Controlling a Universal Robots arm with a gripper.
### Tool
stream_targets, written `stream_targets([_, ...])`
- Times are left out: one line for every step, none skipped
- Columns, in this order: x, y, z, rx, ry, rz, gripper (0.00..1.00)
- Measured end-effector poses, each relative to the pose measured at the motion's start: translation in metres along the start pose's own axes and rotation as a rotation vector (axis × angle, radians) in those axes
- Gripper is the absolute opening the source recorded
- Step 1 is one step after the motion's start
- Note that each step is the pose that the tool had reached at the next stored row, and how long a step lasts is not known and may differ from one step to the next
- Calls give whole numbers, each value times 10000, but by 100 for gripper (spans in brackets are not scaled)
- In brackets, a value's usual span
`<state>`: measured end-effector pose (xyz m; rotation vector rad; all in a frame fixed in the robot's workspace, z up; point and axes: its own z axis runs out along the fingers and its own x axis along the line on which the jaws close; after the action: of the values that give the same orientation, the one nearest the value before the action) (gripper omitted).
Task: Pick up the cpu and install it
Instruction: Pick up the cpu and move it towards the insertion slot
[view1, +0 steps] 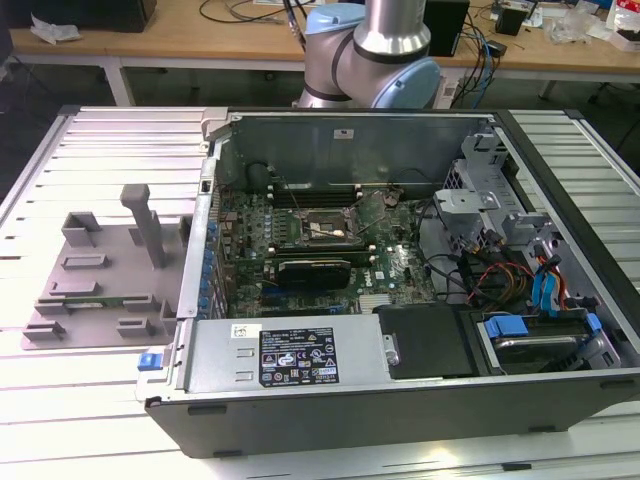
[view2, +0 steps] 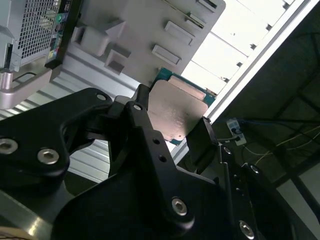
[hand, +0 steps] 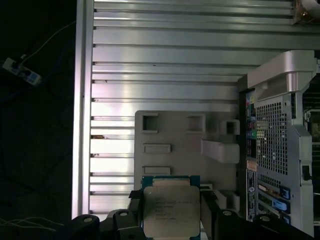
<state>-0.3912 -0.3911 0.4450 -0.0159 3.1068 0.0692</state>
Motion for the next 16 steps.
stream_targets([-23,-1,1,0,1,-1,55])
stream_targets([-40,-1,2,-1,-1,-1,55])
stream_targets([-62,-1,2,0,0,0,55])
stream_targets([-81,-1,3,0,0,-1,55])
stream_targets([-99,-1,3,0,0,-1,55])
stream_targets([-132,-2,5,-1,-1,0,55])
stream_targets([-148,-2,5,-1,0,0,55])
stream_targets([-173,-2,6,1,1,0,55])
stream_targets([-185,-2,6,3,1,0,55])
stream_targets([-200,-2,7,5,0,0,55])
stream_targets([-236,-3,8,5,1,0,55])
stream_targets([-261,-3,9,5,1,-1,55])
stream_targets([-278,-3,10,4,-1,0,55])
stream_targets([-298,-4,10,6,1,-1,55])
stream_targets([-336,-4,12,6,0,-1,55])
stream_targets([-366,-4,12,6,1,-1,55])
